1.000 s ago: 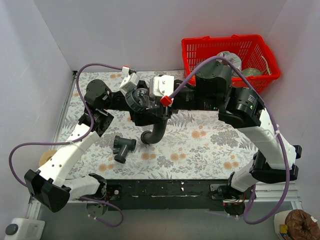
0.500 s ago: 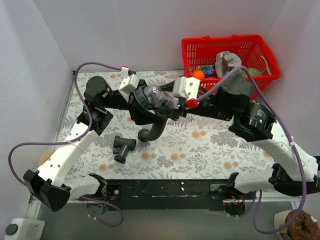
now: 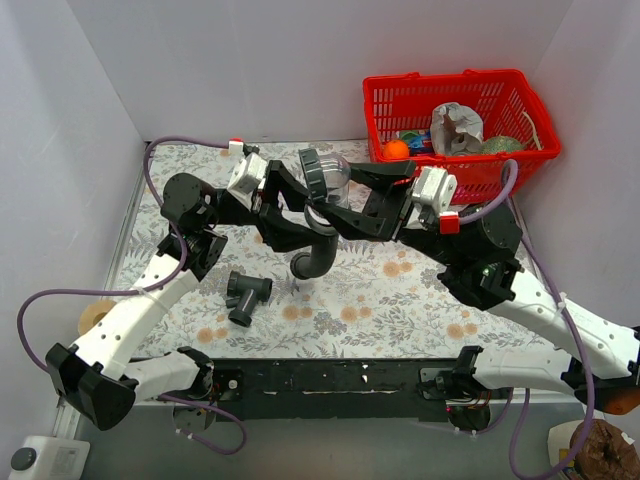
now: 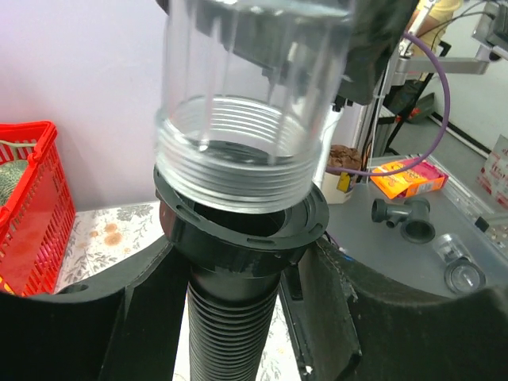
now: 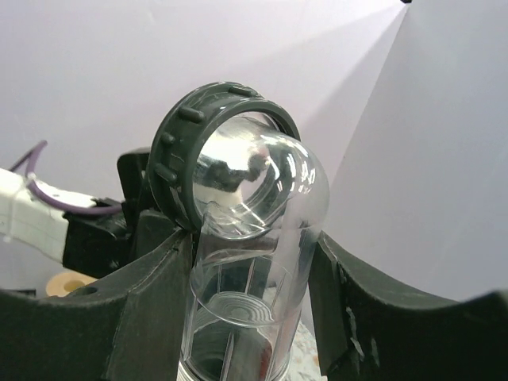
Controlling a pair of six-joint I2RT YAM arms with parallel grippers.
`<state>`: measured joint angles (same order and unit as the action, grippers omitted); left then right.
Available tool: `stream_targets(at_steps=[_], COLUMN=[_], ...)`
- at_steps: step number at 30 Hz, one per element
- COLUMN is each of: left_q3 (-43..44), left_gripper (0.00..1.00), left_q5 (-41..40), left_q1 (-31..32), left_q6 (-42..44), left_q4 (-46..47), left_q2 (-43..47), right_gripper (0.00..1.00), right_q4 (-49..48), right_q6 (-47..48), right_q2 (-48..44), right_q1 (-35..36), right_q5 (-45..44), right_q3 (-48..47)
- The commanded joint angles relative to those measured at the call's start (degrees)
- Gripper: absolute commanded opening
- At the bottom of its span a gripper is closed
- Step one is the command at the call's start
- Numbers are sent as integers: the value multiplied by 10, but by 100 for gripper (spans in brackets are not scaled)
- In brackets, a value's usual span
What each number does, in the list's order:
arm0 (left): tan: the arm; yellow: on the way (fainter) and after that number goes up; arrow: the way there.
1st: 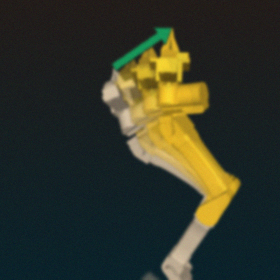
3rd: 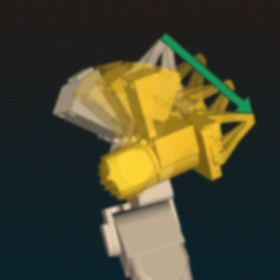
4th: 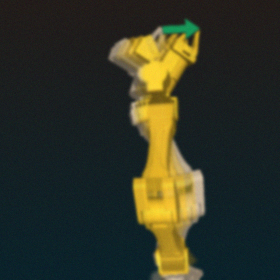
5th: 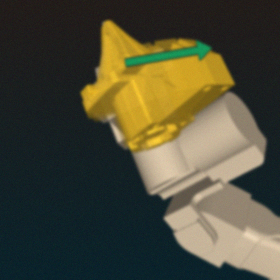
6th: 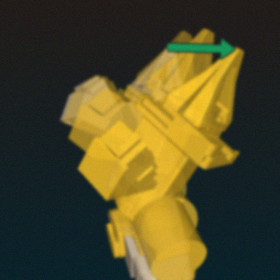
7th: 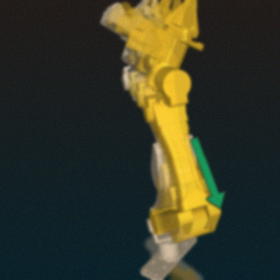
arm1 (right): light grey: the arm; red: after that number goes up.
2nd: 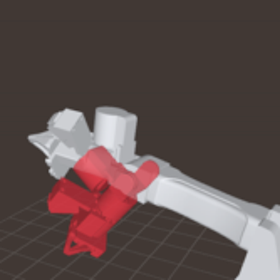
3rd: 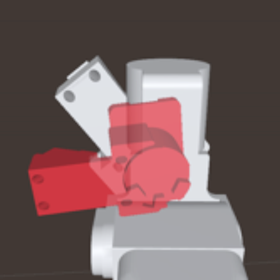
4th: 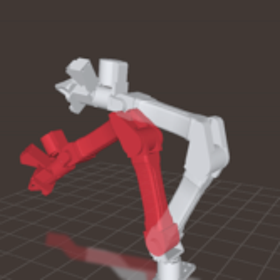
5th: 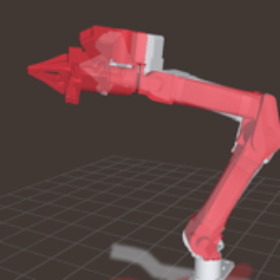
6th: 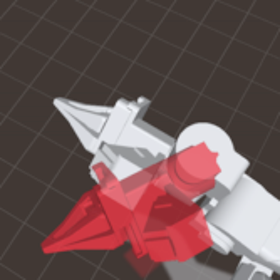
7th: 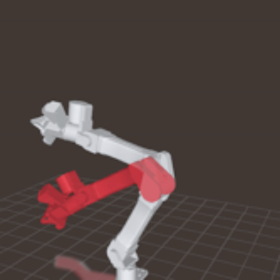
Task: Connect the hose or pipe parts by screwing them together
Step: Install the adaptor on the pipeline.
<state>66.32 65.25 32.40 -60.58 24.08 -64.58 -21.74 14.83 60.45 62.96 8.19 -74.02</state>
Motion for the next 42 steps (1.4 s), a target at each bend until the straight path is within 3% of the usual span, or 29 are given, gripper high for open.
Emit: stream_targets(at_steps=[1,6,22,37,42], left_q3=[-10,-10,10,17,19], left_gripper=[0,0,0,0,0], left_q5=[-44,-58,-50,-74,-79], left_q1=[2,2,2,3,2], left_q6=[-55,-84,-111,-71,-65], left_q4=[69,83,105,84,82], left_q2=[23,24,31,31,29], right_gripper=[1,1,1,1,1], right_q4=[-166,-225,-257,-26,12], right_q6=[-67,-111,-168,-89,-64], right_q2=[2,7,7,20,19], right_q1=[-3,-4,-51,-57,-57], right_q5=[24,40,36,38,18], right_q3=[7,24,66,-18,-28])
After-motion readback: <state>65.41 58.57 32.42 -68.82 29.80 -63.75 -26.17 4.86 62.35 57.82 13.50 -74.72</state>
